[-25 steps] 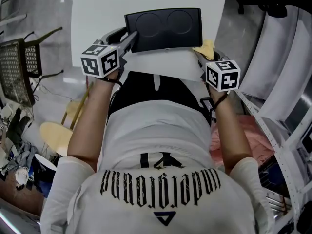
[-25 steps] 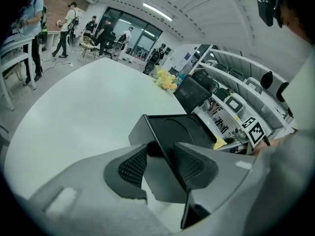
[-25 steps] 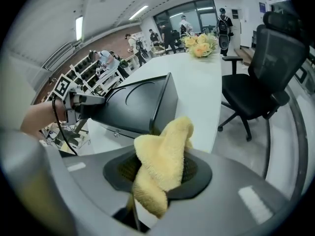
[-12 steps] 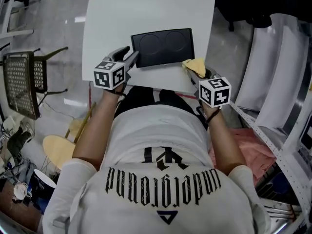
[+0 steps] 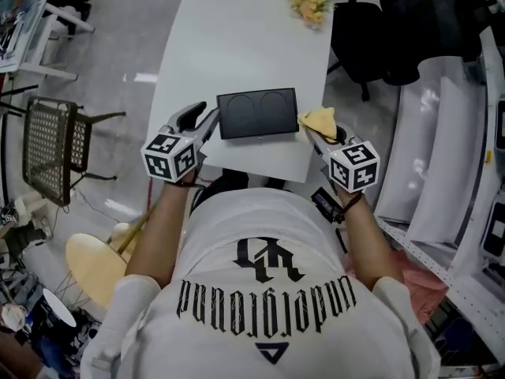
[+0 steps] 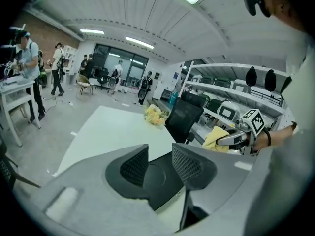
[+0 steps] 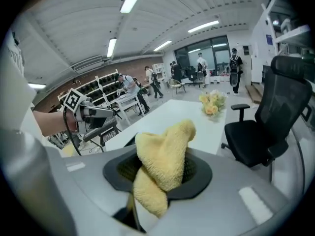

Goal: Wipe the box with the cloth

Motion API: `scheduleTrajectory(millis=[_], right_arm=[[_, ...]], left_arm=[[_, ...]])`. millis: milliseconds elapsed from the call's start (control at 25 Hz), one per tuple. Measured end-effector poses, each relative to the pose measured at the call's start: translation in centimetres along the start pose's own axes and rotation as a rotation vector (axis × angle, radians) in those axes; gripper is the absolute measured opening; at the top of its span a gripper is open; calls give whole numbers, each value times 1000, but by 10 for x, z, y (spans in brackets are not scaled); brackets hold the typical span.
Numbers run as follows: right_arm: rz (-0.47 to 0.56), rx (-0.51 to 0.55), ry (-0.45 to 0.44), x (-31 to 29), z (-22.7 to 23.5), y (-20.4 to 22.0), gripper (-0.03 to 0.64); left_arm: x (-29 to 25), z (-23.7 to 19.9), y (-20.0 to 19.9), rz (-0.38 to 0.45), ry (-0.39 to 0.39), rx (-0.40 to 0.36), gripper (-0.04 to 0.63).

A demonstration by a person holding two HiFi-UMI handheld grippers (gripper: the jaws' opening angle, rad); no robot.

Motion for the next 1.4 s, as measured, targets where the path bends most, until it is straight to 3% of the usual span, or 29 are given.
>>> scheduleTrajectory(millis=[320,520,1000,1200,1400], right_arm=[[225,183,3,65,10,-82,132],[308,251,1,99,7,-98,133],[365,355,-89,133,-28,-98,133],[398,360,-51,148,-60,-97,132],[402,343,-17,152,-110,-93,132]], left_arm=[[45,76,-47,217,31,-113,13],[61,114,-53,282,37,-157,6],[122,160,-32,343,42,-154,8],[144,144,-18,340,72,-127,8],[185,130,-5,337,115,-150,8]])
Point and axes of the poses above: the fingertips, and each gripper's own axes: x backward along the fingers, z to its right, y out of its underside, the point moved 6 cm from there along x, backward along the fingers, and after that the axes turned 14 degrees about x, right-handed, at the moved point
